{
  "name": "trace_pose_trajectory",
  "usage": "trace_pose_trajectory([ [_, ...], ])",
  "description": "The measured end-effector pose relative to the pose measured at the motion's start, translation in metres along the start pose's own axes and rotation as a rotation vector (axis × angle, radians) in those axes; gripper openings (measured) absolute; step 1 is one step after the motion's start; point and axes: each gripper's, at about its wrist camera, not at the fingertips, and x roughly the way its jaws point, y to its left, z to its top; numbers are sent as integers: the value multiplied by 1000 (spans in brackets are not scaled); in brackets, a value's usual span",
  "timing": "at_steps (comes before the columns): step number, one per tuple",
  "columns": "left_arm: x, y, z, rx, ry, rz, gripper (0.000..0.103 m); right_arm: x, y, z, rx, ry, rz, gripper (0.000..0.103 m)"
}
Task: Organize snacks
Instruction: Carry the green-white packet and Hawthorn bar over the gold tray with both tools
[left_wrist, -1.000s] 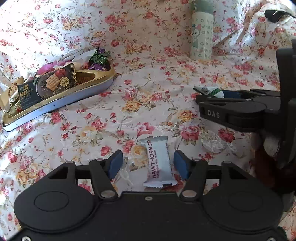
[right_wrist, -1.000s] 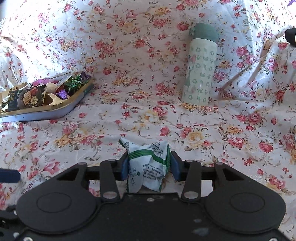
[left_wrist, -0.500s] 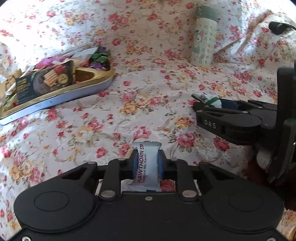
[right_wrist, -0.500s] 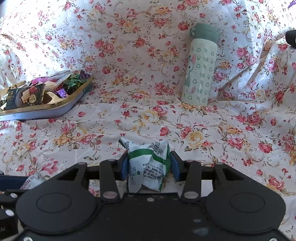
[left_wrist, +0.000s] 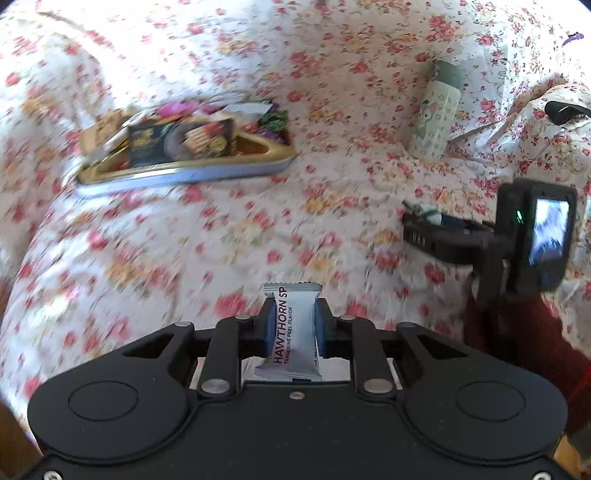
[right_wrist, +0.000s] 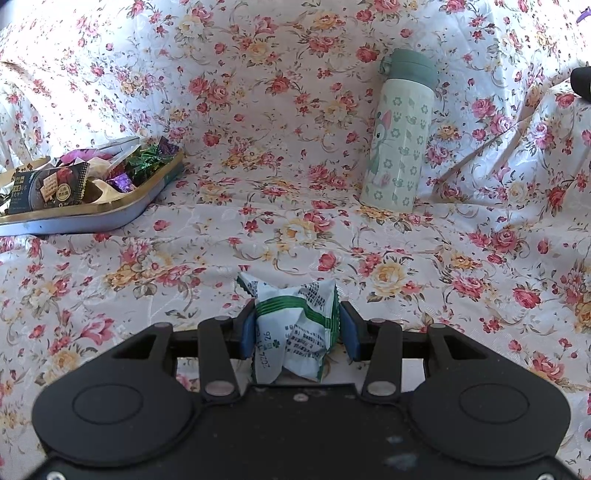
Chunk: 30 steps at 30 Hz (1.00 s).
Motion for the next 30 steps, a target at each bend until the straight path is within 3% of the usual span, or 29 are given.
trace_pose_trajectory([
  [6,-24,12,-35,-19,42,64,28,0,-1,0,-8,0,-1,46],
  [10,-33,26,-60,-66,109,48,28,0,-1,0,-8,-1,-3,46],
  [15,-47,40,-81,-100,123,60,28,0,-1,0,-16,-4,-9,46],
  [24,-54,50,-90,-111,95,73,28,-7,1,3,-44,-3,-59,45],
  [30,-49,48,-87,-102,89,80,28,-54,-19,25,58,-40,-44,45],
])
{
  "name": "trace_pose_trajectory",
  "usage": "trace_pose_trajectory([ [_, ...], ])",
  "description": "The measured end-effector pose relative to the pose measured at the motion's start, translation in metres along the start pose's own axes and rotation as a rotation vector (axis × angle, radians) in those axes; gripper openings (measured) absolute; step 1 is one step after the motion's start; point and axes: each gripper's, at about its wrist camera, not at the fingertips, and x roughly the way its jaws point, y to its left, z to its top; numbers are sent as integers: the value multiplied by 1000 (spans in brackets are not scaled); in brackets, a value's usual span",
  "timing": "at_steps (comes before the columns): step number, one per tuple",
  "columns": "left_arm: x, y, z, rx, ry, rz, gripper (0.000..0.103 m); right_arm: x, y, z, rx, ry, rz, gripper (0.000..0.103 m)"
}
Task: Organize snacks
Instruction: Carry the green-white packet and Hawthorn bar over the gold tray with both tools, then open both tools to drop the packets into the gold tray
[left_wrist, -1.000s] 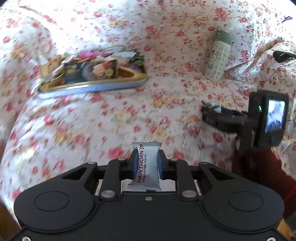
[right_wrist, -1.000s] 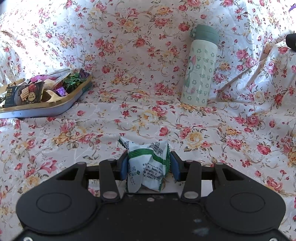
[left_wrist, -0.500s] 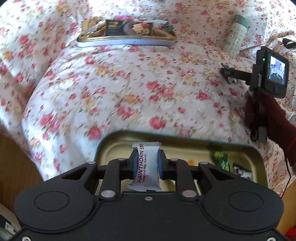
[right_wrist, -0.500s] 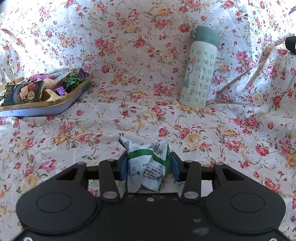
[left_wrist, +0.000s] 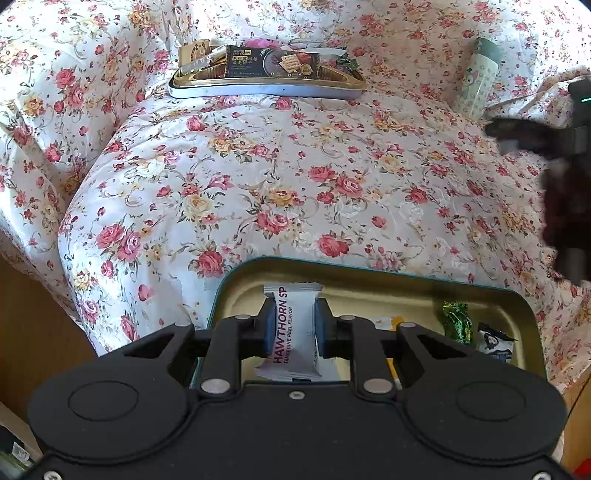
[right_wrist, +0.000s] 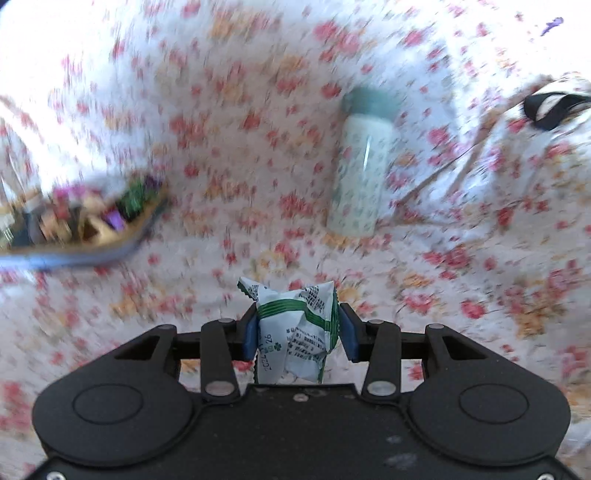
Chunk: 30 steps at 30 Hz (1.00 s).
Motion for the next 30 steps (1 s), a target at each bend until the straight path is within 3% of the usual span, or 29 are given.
trace_pose_trajectory([
  [6,8,-3,-1,9,14,18,28,-80,-4,5,69,9,158,45],
  [10,10,-4,-3,13,23,26,28,-132,16,-23,30,50,265,45],
  [14,9,-5,-5,22,21,37,29,-158,39,-59,-9,128,332,45],
  [21,0,-6,-7,22,-10,51,35,-170,65,-95,-64,192,322,49],
  [25,-5,-4,-8,7,-24,52,47,-171,68,-104,-44,226,328,55],
  [30,-15,-6,-15,19,-38,57,48,-183,66,-113,-23,242,326,57],
])
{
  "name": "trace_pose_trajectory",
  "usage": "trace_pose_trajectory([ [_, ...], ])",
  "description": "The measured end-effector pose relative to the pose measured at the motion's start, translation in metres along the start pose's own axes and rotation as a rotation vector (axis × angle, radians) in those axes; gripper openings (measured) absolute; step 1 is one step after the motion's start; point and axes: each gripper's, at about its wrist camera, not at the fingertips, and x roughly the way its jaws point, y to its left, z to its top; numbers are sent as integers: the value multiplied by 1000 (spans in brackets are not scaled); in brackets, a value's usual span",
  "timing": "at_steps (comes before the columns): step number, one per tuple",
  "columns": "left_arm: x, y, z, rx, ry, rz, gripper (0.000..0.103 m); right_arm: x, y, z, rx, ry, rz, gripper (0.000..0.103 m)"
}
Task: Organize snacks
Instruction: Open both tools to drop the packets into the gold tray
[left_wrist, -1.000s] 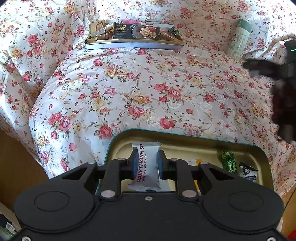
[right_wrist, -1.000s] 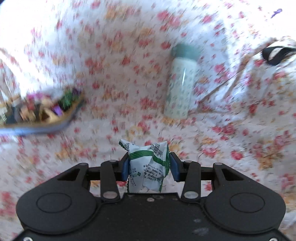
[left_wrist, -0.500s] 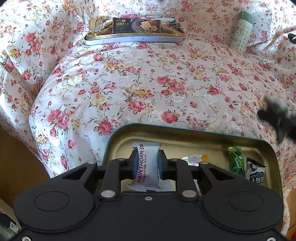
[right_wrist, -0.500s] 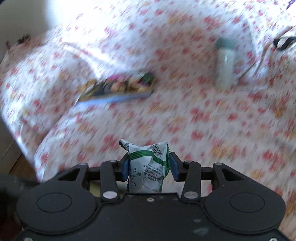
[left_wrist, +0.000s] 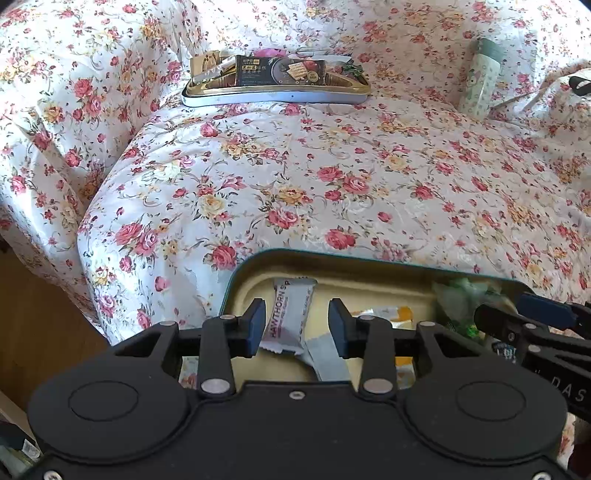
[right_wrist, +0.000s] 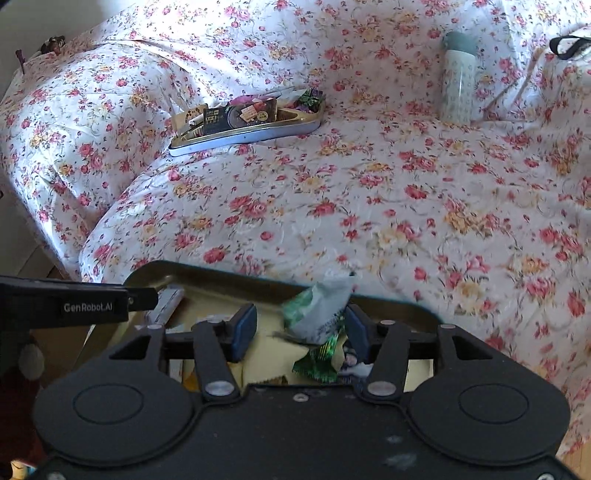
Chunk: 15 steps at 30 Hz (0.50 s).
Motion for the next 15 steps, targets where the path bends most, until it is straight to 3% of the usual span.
trace_pose_trajectory([
  [7,-18,-10,-16,36,-27,18,53,-23,-1,-16,55,-8,-16,61],
  [15,-42,-24,-42,95,-71,50,60,-54,-1,-34,106,10,-78,75],
])
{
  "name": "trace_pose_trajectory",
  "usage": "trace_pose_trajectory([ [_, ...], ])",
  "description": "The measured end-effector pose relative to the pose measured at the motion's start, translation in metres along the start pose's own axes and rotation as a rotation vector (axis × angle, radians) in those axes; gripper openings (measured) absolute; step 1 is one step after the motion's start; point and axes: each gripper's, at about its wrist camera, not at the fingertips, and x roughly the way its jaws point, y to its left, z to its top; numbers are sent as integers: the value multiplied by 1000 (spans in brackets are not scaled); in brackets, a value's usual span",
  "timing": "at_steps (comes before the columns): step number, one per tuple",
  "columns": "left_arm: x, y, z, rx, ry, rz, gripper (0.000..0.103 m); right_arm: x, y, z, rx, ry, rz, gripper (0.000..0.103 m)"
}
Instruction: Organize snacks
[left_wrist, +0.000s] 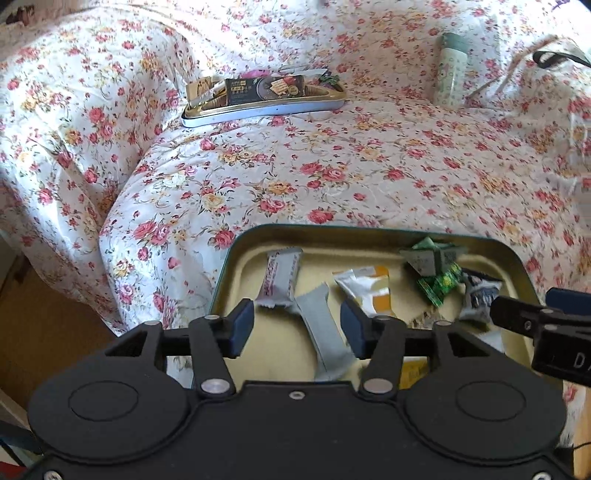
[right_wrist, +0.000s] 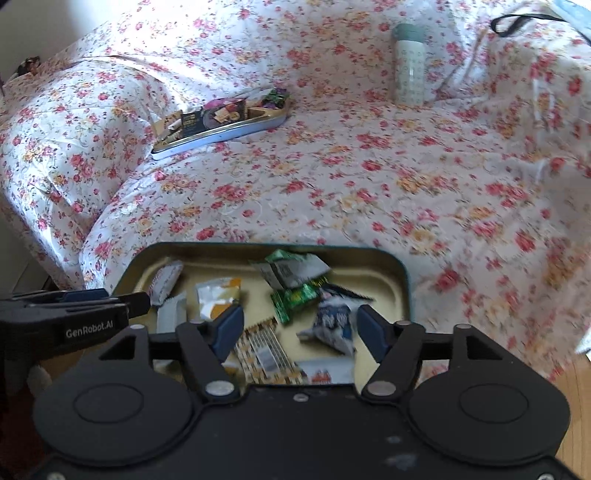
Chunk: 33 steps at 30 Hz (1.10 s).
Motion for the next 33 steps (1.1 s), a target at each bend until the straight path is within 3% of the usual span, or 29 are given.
trace_pose_trajectory([
  [13,-31,-6,-29,-4,-2,7,67,-36,3,-24,-8,-9,-27,84],
  [20,-26,8,-31,-64,57,23,67,-35,5,-28,-32,15,-51,86],
  [33,-36,11,-33,-63,82,14,67,-34,7,-32,-19,69,-47,92],
])
